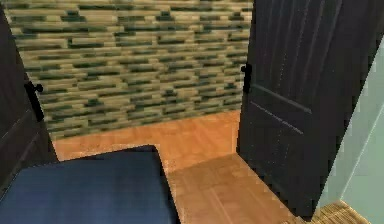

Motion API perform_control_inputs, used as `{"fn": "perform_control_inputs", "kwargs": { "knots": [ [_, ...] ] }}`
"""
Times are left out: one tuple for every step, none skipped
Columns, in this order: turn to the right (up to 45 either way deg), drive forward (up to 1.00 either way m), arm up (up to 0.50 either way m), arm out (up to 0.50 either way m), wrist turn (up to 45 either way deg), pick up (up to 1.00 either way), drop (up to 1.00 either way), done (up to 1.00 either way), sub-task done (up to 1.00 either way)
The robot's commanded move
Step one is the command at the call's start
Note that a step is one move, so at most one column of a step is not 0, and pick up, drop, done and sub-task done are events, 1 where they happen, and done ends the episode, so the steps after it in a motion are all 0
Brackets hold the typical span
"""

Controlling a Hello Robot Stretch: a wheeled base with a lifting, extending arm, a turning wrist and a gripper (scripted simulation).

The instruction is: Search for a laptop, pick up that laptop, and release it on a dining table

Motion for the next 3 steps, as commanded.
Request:
{"fn": "perform_control_inputs", "kwargs": {
  "knots": [
    [0.0, 1.00, 0.00, 0.00, 0.0, 0.00, 0.00, 0.00, 0.00],
    [0.0, 1.00, 0.00, 0.00, 0.0, 0.00, 0.00, 0.00, 0.00],
    [9.0, 0.00, 0.00, 0.00, 0.0, 0.00, 0.00, 0.00, 0.00]
  ]
}}
